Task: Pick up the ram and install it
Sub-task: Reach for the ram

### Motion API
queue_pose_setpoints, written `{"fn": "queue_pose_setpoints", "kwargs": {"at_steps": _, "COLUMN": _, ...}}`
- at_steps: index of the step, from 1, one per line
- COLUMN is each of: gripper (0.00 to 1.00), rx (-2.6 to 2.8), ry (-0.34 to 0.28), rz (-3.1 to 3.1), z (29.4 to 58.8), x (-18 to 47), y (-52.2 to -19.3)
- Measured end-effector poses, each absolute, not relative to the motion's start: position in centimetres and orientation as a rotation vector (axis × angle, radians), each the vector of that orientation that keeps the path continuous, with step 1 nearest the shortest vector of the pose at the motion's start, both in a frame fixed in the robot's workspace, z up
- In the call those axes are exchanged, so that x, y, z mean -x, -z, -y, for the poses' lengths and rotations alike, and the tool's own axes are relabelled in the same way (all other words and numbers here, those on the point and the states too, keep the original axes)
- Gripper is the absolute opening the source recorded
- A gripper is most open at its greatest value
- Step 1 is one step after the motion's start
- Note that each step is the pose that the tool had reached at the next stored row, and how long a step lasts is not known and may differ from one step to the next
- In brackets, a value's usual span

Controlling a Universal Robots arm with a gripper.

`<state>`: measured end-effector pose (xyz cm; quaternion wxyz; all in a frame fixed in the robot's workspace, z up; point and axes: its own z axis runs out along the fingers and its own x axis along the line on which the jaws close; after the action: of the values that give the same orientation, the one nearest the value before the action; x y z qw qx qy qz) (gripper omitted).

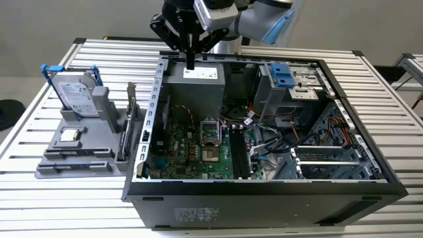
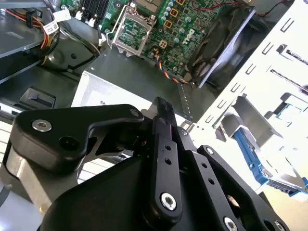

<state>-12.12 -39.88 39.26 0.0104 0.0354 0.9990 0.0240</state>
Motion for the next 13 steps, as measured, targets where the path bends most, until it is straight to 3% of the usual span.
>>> {"fn": "queue_pose_setpoints", "kwargs": {"at_steps": 13, "gripper": 0.0, "rx": -0.108, "ry": -0.075, "rz": -3.118, "z": 39.9, "x": 13.3, "y": -39.3}}
